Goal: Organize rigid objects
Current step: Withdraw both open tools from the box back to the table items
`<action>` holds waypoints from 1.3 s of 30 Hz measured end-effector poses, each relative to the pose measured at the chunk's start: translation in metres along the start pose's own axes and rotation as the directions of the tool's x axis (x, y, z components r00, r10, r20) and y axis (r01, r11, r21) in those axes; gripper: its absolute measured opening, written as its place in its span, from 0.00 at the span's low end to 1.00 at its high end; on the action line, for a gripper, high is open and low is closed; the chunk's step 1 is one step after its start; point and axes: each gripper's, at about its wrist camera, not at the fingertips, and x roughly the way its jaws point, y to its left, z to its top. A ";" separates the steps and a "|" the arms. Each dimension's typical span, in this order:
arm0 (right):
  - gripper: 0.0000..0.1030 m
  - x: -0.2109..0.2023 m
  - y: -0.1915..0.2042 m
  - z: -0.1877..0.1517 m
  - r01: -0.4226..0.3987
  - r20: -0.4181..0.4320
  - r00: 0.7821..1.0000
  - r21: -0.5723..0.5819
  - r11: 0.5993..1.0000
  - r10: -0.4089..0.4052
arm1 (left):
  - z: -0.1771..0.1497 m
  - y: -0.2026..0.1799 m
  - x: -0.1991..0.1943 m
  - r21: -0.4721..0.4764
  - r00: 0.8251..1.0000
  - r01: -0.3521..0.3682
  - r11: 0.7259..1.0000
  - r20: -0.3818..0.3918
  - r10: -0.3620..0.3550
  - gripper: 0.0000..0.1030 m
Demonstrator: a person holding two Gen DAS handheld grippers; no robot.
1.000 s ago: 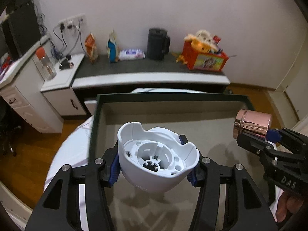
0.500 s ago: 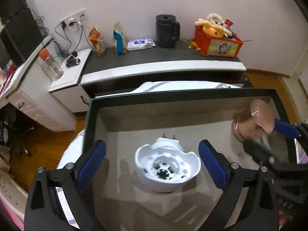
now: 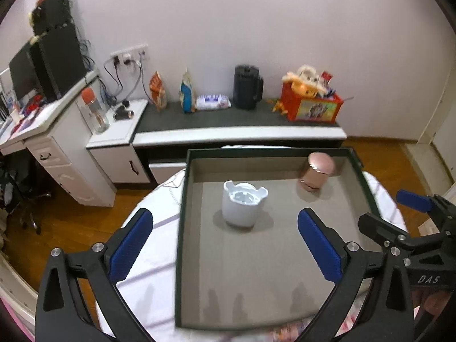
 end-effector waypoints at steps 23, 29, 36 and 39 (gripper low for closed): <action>1.00 -0.141 0.024 -0.166 0.040 0.184 0.982 0.019 0.999 -0.043 | -0.162 0.003 -0.155 -0.083 0.980 0.014 0.996 0.199 0.003 1.00; 1.00 -0.135 0.018 -0.215 0.057 0.132 0.989 0.071 0.996 -0.066 | -0.208 -0.001 -0.165 -0.091 0.974 0.030 0.995 0.227 -0.008 1.00; 1.00 -0.118 0.016 -0.238 0.075 0.074 0.994 0.093 0.993 -0.082 | -0.228 0.003 -0.155 -0.116 0.986 0.040 0.992 0.165 -0.021 1.00; 1.00 -0.114 0.019 -0.239 0.079 0.072 0.994 0.088 0.993 -0.085 | -0.231 0.005 -0.154 -0.124 0.987 0.037 0.992 0.159 -0.017 1.00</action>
